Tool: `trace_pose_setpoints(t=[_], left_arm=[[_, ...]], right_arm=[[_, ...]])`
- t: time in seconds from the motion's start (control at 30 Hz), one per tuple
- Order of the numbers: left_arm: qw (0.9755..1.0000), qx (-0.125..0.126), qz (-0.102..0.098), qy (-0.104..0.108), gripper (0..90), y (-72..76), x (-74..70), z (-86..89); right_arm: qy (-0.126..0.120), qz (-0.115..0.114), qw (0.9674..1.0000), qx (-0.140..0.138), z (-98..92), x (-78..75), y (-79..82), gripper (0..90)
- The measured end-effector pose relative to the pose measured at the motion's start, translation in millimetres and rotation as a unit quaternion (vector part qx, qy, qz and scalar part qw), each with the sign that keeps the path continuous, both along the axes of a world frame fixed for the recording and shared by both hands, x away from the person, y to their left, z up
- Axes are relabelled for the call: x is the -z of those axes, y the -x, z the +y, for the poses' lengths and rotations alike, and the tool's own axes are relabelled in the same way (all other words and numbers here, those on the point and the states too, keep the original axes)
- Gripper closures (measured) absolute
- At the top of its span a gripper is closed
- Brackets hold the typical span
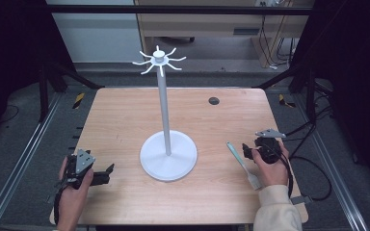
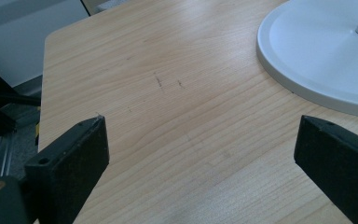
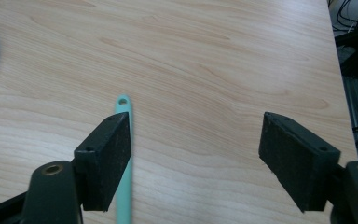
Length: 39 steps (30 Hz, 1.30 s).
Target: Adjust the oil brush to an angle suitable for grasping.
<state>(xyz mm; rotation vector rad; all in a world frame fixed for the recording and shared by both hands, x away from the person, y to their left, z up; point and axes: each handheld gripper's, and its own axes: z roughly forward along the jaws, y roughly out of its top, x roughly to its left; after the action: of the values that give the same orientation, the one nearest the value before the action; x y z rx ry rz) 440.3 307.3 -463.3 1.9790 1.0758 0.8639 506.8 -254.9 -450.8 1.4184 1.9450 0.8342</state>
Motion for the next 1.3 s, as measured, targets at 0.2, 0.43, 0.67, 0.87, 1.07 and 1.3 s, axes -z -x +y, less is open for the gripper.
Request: trace_pose_setpoints(t=[0.2, 0.43, 0.67, 0.87, 1.07, 1.3], left_arm=[[1.0000, 0.002, 0.001, -0.002, 2.7, 0.8, -0.3, -0.7], [1.0000, 0.003, 0.004, -0.008, 2.7, 0.4, 1.3, -2.3], [0.9999, 0.006, 0.008, -0.011, 2.7, 0.3, 2.6, -4.6], [0.9999, 0.009, 0.006, -0.006, 2.7, 2.8, 1.7, -4.8], [0.9999, 0.012, 0.006, -0.007, 2.7, 0.7, 1.7, -5.7], [0.9998, 0.015, 0.006, -0.007, 2.7, 1.2, 1.1, -6.5]], right_arm=[[0.003, 0.002, 0.9995, -0.033, 18.0, -5.7, 0.3, 24.5], [0.032, 0.017, 0.9969, -0.070, 37.4, -20.3, -9.0, 38.2], [0.039, 0.049, 0.9929, -0.101, 47.7, -26.6, -33.8, 60.2], [0.011, 0.053, 0.9904, -0.127, 60.7, -13.4, -45.8, 79.3], [0.008, 0.088, 0.9853, -0.146, 67.9, -4.0, -43.1, 89.8], [0.000, 0.095, 0.9862, -0.136, 60.0, -3.6, -39.6, 90.0]])
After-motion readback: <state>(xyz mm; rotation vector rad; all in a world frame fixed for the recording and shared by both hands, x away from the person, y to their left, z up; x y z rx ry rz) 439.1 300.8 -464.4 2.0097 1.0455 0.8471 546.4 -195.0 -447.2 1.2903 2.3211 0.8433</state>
